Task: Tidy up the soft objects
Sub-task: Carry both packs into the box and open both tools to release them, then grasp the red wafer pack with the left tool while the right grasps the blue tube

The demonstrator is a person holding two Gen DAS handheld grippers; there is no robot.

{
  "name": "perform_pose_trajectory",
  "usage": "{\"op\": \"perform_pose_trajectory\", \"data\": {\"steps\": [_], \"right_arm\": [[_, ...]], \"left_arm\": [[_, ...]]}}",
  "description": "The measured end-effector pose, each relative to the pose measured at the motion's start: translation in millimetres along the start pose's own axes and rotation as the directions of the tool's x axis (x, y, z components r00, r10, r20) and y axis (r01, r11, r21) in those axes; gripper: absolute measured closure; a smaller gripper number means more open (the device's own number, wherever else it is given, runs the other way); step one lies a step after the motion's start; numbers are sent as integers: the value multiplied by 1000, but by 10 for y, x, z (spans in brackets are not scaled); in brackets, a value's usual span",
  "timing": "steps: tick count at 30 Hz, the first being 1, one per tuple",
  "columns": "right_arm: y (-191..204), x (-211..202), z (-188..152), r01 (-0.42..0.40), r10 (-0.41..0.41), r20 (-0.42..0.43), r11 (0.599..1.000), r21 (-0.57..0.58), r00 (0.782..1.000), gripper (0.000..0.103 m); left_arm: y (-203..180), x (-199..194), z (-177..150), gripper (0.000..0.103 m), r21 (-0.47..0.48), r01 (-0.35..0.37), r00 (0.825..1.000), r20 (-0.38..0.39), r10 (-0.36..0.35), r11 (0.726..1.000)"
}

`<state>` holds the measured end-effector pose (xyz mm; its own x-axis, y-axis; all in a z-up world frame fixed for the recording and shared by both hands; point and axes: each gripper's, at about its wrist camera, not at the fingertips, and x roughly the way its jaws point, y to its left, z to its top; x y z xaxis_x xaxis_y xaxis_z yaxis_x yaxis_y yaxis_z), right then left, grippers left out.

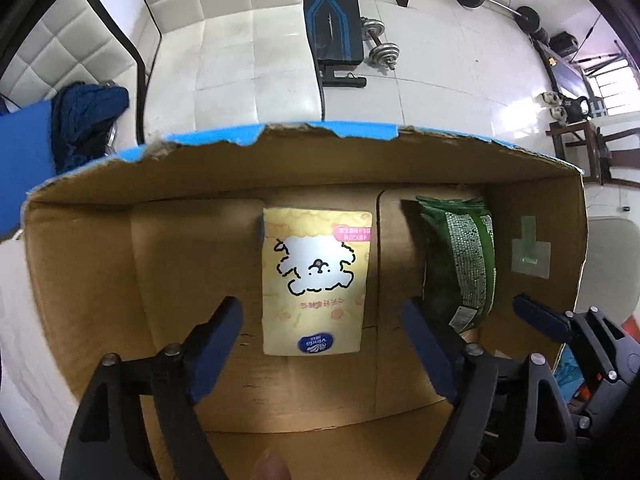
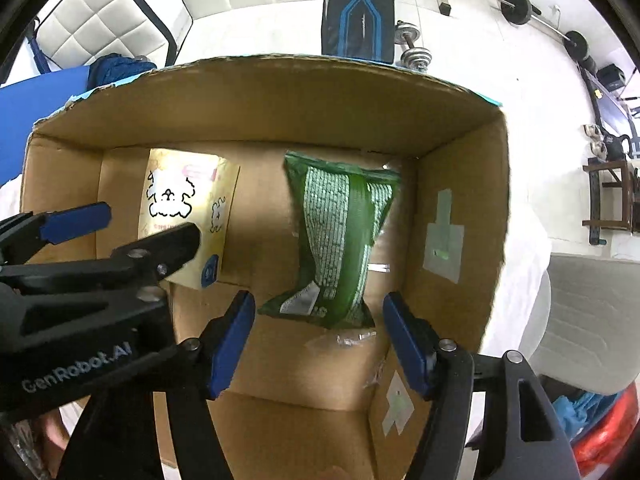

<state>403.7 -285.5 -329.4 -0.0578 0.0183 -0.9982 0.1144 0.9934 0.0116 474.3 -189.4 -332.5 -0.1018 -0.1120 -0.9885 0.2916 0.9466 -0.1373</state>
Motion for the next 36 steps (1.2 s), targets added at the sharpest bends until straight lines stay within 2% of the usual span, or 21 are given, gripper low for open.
{"op": "perform_pose_trajectory", "data": {"steps": [4,6,8,11,18,22,24,26,28,31,33,35,36], "right_arm": [[-61,-44,-51,17,-17,18,1000,7,1000,10],[-67,-91,-158,1,-1,28,1000,20,1000,8],[-55,-168,-245,-13,12,39,1000,26,999,0],[-33,-270,-375,-25,22,68,999,38,997,0],[61,-635,-804,-88,77,132,993,74,988,0],[-12,-848,-1233,-77,52,197,990,121,979,0],[-145,-855,-1539,-79,43,224,984,157,974,0],[-317,-740,-1831,-94,47,219,973,211,975,0],[-434,-582,-2044,-116,65,201,960,256,977,0],[-586,-212,-2288,-162,119,146,929,334,982,0],[-667,65,-2324,-200,166,118,900,388,979,2],[-721,305,-2298,-209,175,117,877,432,978,8],[-740,377,-2272,-214,178,121,869,446,977,10]], "left_arm": [[31,-130,-93,12,1,-11,1000,29,11,1000],[64,-225,-161,10,-7,-17,999,47,17,1000],[93,-333,-252,3,-19,-11,998,68,13,1000],[161,-511,-411,2,-43,12,995,101,-8,999],[209,-965,-903,2,-53,-42,978,202,52,998],[281,-1252,-1346,2,-90,-79,951,293,103,993],[333,-1362,-1664,2,-120,-95,930,342,131,988],[393,-1387,-1954,2,-156,-109,921,357,159,982],[429,-1340,-2204,2,-173,-114,918,358,170,978],[519,-1060,-2539,2,-222,-117,933,310,183,968],[544,-802,-2665,2,-243,-98,955,251,160,965],[552,-485,-2741,2,-259,-67,977,177,116,963],[548,-364,-2788,2,-266,-66,982,152,110,962]]}}
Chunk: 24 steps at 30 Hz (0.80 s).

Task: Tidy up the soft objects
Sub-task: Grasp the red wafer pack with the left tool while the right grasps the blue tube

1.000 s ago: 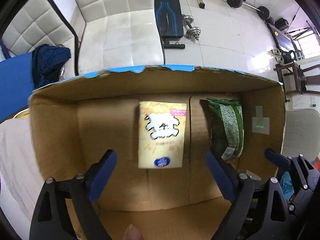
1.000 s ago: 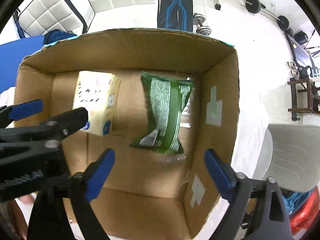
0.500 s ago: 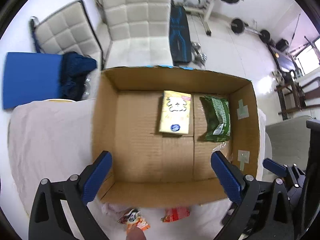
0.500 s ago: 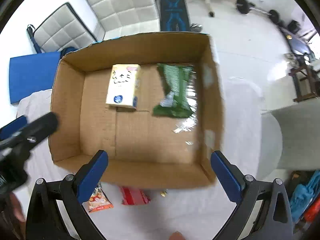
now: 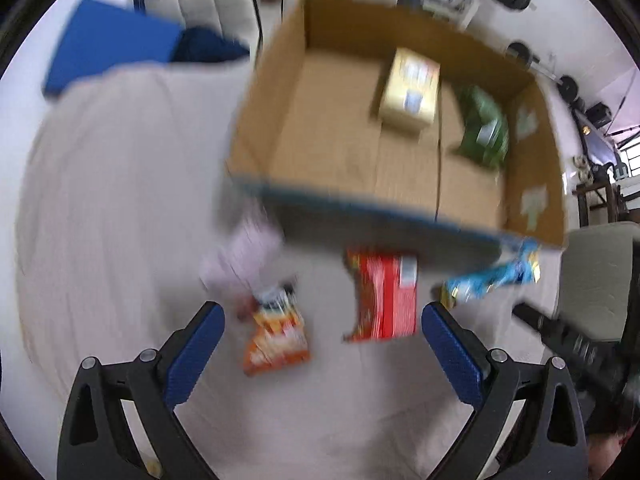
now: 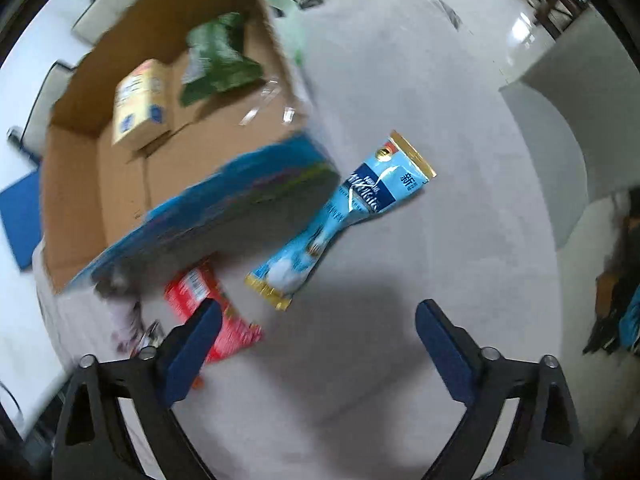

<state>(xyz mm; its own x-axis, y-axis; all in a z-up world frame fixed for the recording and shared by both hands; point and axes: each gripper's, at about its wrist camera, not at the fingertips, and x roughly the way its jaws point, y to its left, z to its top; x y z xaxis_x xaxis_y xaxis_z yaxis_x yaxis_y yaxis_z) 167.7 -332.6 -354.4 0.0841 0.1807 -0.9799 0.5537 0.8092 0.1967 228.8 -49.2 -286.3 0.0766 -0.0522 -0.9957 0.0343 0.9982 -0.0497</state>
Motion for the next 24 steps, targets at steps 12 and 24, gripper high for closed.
{"op": "perform_pose_trajectory", "data": {"steps": [12,24], "right_arm": [[-104,620,135,-27,29,-23,998,65,999,86],[-609,481,-299,151,-190,-156,961,-234,969,64]], "left_arm": [[-178,713,-116,2,16,-11,993,-115,12,1000],[-658,1171,-97,2,114,7,979,-205,17,993]]}}
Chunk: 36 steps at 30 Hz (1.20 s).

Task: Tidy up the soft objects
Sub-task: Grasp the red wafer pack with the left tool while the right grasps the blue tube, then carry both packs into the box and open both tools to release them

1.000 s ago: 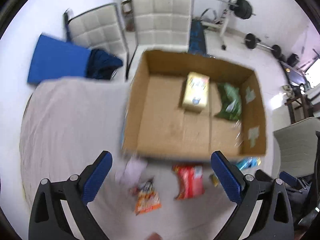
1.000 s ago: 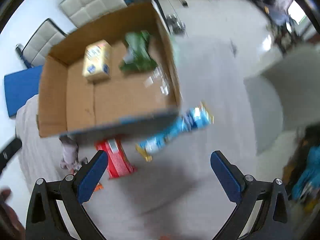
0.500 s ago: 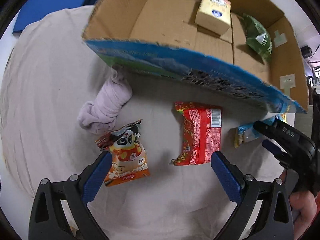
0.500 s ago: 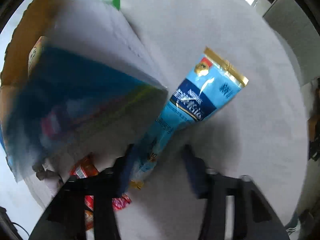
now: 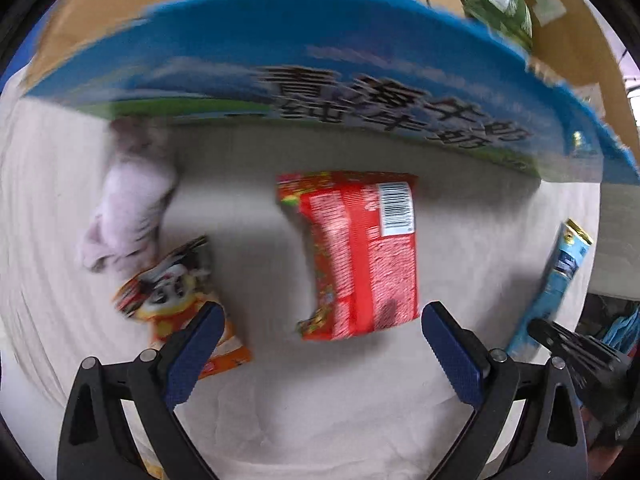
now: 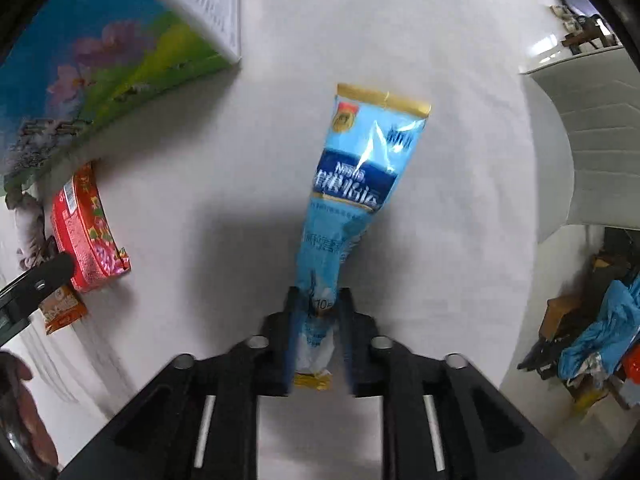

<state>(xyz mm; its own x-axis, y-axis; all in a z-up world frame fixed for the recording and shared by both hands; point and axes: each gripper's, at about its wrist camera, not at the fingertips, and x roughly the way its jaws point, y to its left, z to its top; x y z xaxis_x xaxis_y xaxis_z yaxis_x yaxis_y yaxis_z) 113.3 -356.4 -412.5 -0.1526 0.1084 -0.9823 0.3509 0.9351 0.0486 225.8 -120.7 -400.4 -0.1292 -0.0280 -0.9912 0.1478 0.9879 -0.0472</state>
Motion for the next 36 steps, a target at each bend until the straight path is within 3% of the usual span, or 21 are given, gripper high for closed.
{"op": "perform_pose_trajectory", "data": {"steps": [2,4,6,9,10,14,24,33,36], "right_arm": [[-25,-87,-8,-17,15,63,999,39,998,32],[-84,-160,12,-34,25,105,996,87,994,30],[-64,-116,22,-47,38,96,994,98,995,30],[-1,26,6,-36,29,67,993,108,997,31],[19,88,-6,-26,20,54,993,111,998,33],[145,207,-119,23,-28,49,995,96,998,80],[481,262,-498,-9,10,12,996,-90,1000,83],[511,327,-480,0,1,1,995,-104,1000,80],[543,356,-461,24,-24,7,993,-113,1000,80]], "left_arm": [[-116,89,68,2,19,-6,1000,-15,6,1000],[-236,173,145,2,39,-9,1000,-24,10,999],[-329,237,199,2,61,-30,999,-19,31,998],[-422,287,201,31,89,-50,999,-11,51,995],[-436,302,193,46,94,-51,999,-13,52,994],[-447,325,47,55,97,-65,998,-5,65,993],[-316,432,-536,57,101,-97,995,-14,99,990],[-375,550,-547,53,79,-89,996,-15,91,993],[-226,552,-441,54,74,-84,996,-13,85,994]]}}
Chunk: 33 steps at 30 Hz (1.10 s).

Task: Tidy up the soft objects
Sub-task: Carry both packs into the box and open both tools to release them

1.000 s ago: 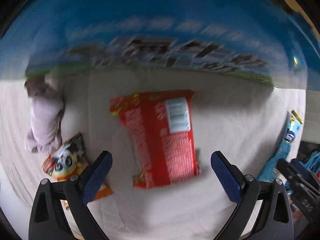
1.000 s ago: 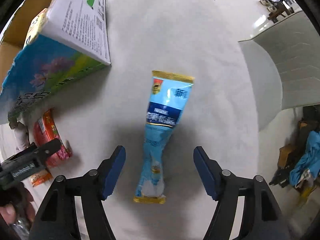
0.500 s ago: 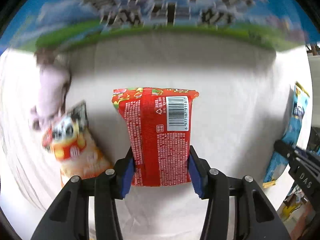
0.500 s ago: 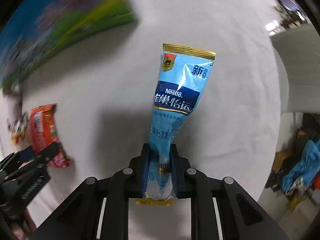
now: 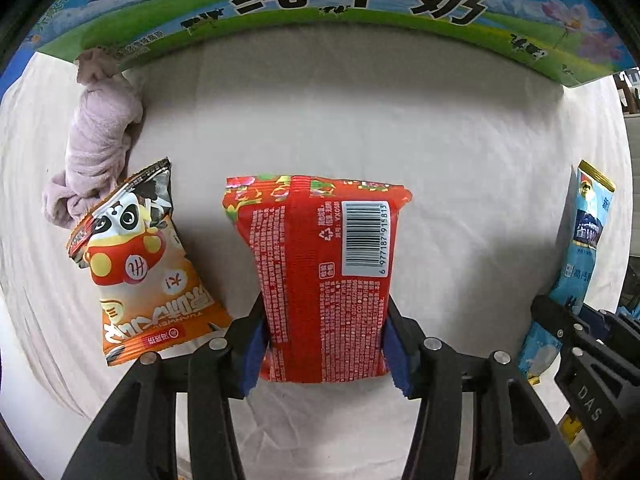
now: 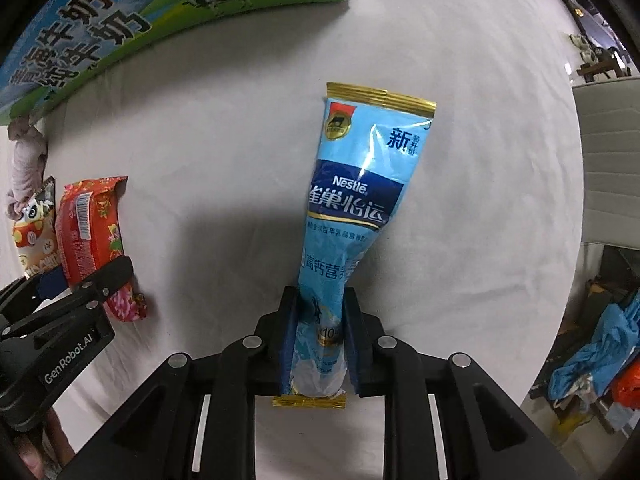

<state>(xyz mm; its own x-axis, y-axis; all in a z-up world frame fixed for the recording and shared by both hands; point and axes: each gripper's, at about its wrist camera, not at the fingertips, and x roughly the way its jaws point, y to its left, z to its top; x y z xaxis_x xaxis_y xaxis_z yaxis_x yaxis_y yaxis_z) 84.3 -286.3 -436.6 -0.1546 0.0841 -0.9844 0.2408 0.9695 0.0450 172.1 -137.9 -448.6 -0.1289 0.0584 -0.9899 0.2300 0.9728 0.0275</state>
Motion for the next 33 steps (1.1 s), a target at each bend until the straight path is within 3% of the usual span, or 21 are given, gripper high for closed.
{"op": "perform_pose_trajectory", "data": {"steps": [3,10,20,23,28,33], "right_arm": [[129,72,191,15,-15,-6,1000,9,1000,80],[233,-33,148,6,-7,-8,1000,-13,1000,85],[404,-1260,80,-63,78,140,992,-107,987,85],[449,-1606,173,-69,89,166,990,-124,982,85],[511,-2026,428,-67,98,215,987,-147,972,85],[586,-2344,914,-60,99,250,986,-158,963,85]], "left_arm": [[57,-101,-32,56,6,-10,1000,2,10,1000],[-76,-344,-156,59,2,-3,1000,17,3,1000],[-25,-1528,-334,59,65,87,980,172,-97,994],[56,-1823,-263,59,75,101,978,176,-113,992],[286,-2205,-27,59,70,67,969,233,-82,995],[529,-2450,382,59,58,61,956,284,-75,996]]}}
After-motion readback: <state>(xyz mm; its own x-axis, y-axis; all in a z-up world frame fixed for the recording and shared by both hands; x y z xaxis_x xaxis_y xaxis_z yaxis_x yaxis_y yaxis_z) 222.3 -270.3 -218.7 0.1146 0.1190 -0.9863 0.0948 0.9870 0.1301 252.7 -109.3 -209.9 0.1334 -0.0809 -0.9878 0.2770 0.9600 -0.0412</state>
